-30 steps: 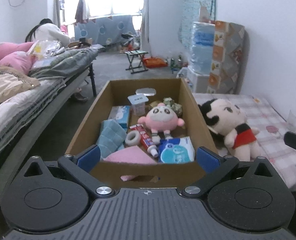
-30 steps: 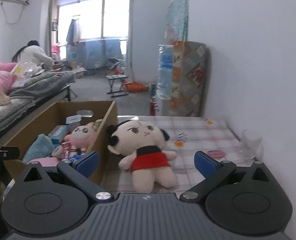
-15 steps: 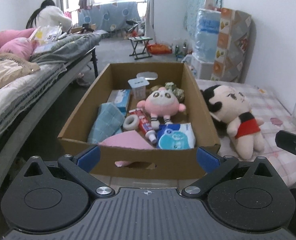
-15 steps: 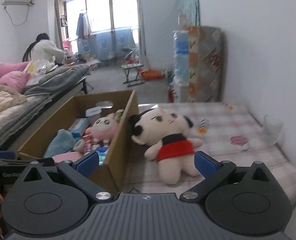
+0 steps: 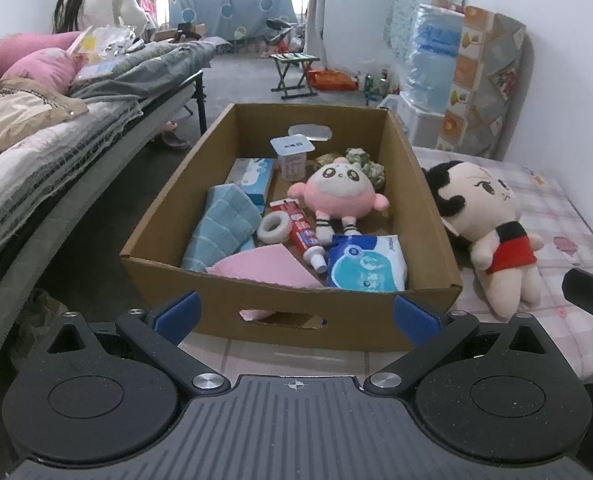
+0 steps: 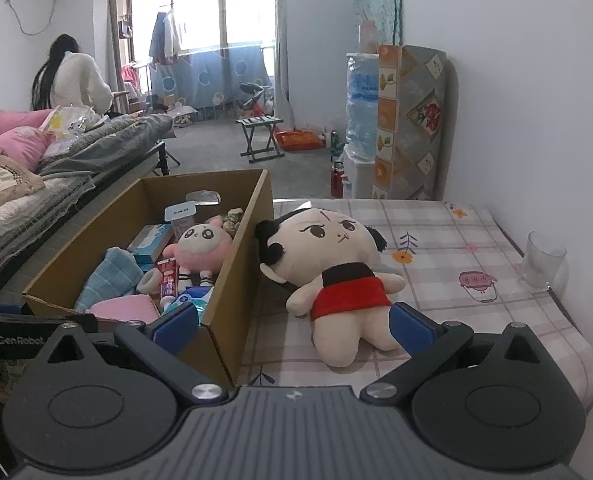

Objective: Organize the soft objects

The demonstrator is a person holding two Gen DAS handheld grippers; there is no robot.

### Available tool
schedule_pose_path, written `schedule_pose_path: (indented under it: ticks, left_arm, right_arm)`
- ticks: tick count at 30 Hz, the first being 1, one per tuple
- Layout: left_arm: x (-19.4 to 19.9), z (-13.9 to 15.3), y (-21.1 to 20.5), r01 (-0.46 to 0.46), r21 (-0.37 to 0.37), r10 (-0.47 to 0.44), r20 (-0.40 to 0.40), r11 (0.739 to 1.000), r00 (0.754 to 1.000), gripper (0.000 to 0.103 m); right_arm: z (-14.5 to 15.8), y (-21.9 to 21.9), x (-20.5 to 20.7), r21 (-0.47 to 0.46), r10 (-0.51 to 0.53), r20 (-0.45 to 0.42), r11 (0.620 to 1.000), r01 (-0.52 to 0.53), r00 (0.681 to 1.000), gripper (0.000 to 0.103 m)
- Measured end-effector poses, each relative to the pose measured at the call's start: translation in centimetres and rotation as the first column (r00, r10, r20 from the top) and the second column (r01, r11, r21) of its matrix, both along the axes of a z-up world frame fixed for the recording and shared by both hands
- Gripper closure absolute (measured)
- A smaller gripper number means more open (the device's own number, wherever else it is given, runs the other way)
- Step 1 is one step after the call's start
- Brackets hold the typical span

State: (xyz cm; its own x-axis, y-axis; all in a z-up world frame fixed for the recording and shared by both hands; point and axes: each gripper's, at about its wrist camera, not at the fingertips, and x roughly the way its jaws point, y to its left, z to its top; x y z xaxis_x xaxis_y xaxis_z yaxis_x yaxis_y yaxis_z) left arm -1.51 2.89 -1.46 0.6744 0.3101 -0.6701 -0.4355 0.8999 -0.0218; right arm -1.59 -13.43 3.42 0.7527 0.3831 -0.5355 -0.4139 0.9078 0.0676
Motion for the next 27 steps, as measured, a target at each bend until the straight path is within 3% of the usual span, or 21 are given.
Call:
schedule_pose_path:
  ticks: [10,27]
  left_arm:
    - [-0.1,0.6,-0.3,0.008,0.045,-0.008,0.005,0.999,1.000,0.000]
    - [0.1,-0.2,0.3,-0.007,0.024,0.009,-0.059,1.000,0.998,0.000]
  right_arm:
    - [-0.5,-0.3,0.1,0.025,-0.001,-0.029,1.000,0.002,1.000,0.079]
    - [-1.3,1.7,0.2,-0.014,0.060,-0.054,0.998,-0.061,0.997,0.079]
